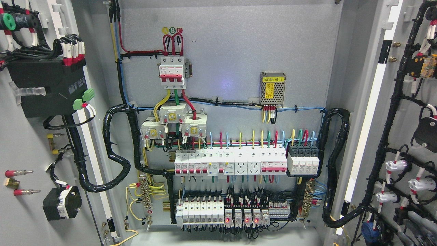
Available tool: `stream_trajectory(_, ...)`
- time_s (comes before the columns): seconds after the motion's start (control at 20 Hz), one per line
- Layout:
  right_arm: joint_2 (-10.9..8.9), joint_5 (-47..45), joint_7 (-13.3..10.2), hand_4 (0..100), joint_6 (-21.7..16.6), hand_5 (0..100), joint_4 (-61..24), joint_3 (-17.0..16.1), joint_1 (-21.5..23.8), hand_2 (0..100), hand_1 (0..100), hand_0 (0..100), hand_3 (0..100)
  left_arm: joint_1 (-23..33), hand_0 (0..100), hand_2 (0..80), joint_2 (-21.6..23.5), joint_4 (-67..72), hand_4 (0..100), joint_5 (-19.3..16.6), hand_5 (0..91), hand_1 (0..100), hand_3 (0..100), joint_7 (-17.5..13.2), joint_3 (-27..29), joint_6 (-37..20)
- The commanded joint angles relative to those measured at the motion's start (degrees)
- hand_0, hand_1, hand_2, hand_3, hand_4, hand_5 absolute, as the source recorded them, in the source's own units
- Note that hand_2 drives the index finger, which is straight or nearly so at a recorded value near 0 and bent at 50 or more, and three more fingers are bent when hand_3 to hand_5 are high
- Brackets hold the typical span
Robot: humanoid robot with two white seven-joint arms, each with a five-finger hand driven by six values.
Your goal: Open door with both hands
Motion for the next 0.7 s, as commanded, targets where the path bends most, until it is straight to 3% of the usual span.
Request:
stream_trajectory(0.0, 0.31, -0.1, -0.3, 0, 0.0, 0, 0.2, -4.2, 1.6, 0, 0, 19, 0, 0.7, 0, 0.0, 1.7, 0.3, 0, 1.1, 0.0, 0, 0, 0.0, 5.2, 0.1)
stream_trajectory(0.65, 0.31, -4.2, -0.3, 0, 0.0, 0, 0.1, -6.8, 3.7, 0, 0, 19, 0, 3.9, 0, 0.0, 6.4, 0.9, 0, 10.2, 0.0, 0, 0, 0.0, 15.0, 0.0)
